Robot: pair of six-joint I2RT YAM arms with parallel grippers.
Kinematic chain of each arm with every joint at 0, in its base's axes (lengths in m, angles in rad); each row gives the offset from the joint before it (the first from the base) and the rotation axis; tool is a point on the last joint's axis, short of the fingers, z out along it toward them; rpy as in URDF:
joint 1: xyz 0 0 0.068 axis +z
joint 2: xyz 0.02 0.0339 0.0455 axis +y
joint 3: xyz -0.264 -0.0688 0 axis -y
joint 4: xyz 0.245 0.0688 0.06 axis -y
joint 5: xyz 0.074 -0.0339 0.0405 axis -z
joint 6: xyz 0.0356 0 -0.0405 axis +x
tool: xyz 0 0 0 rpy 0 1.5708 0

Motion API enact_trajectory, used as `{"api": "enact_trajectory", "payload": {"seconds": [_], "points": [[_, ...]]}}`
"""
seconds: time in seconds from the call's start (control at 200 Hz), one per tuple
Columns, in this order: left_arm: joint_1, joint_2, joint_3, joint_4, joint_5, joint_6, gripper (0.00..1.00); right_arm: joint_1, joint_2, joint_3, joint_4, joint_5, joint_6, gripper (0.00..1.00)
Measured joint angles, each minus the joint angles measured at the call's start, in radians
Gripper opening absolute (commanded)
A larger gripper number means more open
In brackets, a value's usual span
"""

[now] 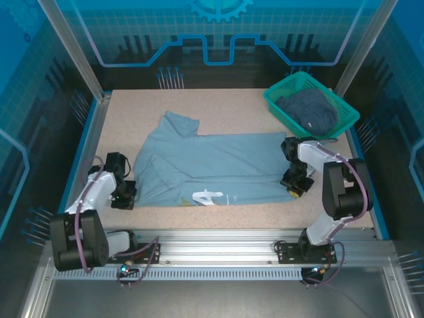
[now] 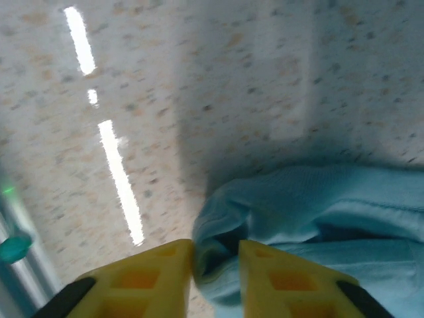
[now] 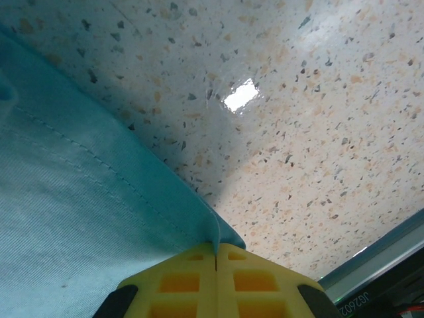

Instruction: Fold and stack the t-shirts

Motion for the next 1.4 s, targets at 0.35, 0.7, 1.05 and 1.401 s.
{"api": "enact_trajectory", "payload": {"seconds": [0.35,0.7,1.05,1.401], "points": [[-0.006,0.031,0.141,0.021,-0.089,0.113,0.42,0.042,-0.048,0.065,-0.041,0.028,-0.031,0.59],[-0.268,-0.007,0.12,0.119,0.082,0.098,0.46,0.235,-0.248,0.103,0.203,-0.139,-0.233,0.57],[-0.444,0.156,0.046,0.363,0.229,-0.126,0.37,0.253,-0.178,0.05,0.473,-0.511,-0.331,0.6],[-0.444,0.187,0.1,0.346,0.179,-0.095,0.23,0.253,-0.178,0.022,0.534,-0.611,-0.335,0.61]]}}
